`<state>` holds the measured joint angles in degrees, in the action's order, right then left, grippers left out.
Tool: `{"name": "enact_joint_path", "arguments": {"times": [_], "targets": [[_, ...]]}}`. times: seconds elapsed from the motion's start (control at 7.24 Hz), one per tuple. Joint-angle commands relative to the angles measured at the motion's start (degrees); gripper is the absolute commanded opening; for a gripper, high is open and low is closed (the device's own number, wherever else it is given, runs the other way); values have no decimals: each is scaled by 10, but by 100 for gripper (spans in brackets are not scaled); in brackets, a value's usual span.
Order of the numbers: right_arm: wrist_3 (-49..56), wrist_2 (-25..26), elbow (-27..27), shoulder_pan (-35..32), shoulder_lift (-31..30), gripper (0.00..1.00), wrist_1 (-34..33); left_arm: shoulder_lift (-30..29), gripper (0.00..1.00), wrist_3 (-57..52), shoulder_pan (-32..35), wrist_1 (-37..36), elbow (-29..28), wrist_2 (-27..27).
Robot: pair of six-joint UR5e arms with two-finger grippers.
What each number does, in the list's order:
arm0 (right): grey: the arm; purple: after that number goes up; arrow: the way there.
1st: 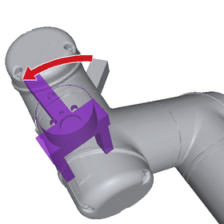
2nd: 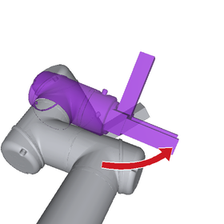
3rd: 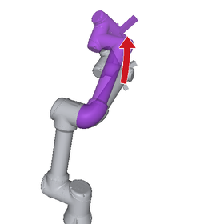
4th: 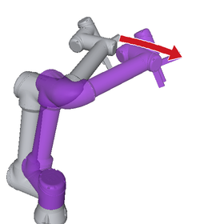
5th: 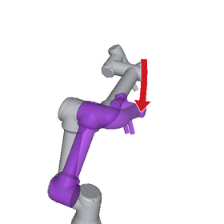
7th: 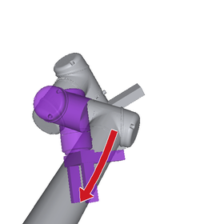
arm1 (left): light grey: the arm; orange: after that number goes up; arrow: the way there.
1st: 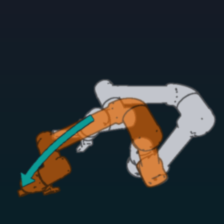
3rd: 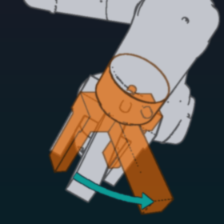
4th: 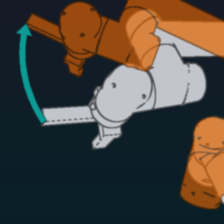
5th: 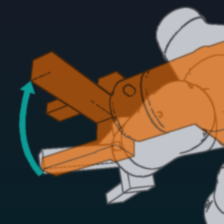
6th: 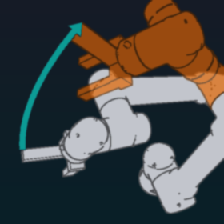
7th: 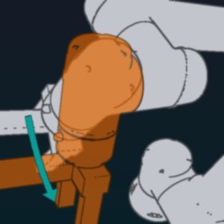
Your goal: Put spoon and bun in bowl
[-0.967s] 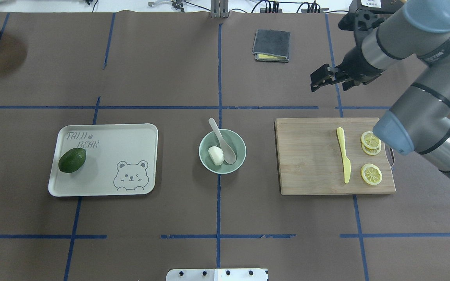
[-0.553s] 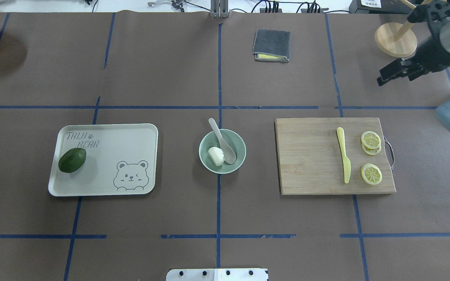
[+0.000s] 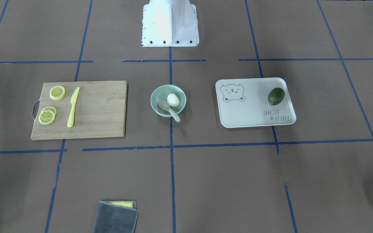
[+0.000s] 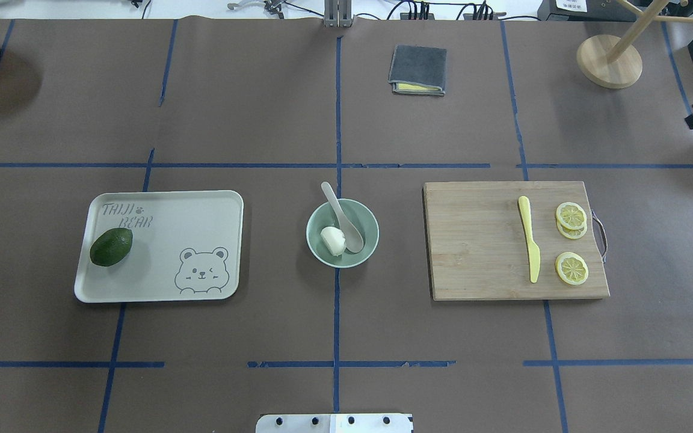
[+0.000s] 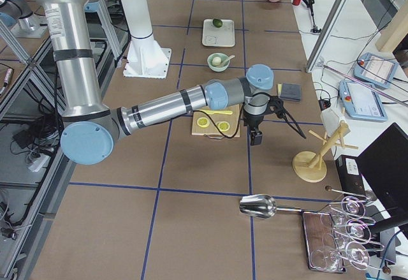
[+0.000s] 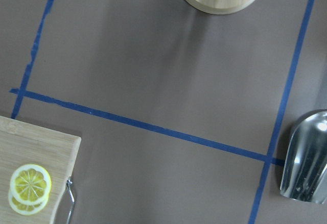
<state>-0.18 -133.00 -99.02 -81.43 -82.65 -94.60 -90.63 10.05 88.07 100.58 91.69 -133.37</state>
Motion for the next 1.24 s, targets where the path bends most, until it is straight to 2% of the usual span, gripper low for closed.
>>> {"name": "enact_joint_path", "arguments": {"times": [0.0,0.55,1.11], "targets": [[95,-38,71,-65,-21,100,-1,11,100,-11,0,2,2,-1],[96,-37,102,-95,-56,100,0,13,100,-14,0,1,-4,-1],[89,-41,93,-118,-73,100,0,13,100,-14,0,0,0,-2]]}}
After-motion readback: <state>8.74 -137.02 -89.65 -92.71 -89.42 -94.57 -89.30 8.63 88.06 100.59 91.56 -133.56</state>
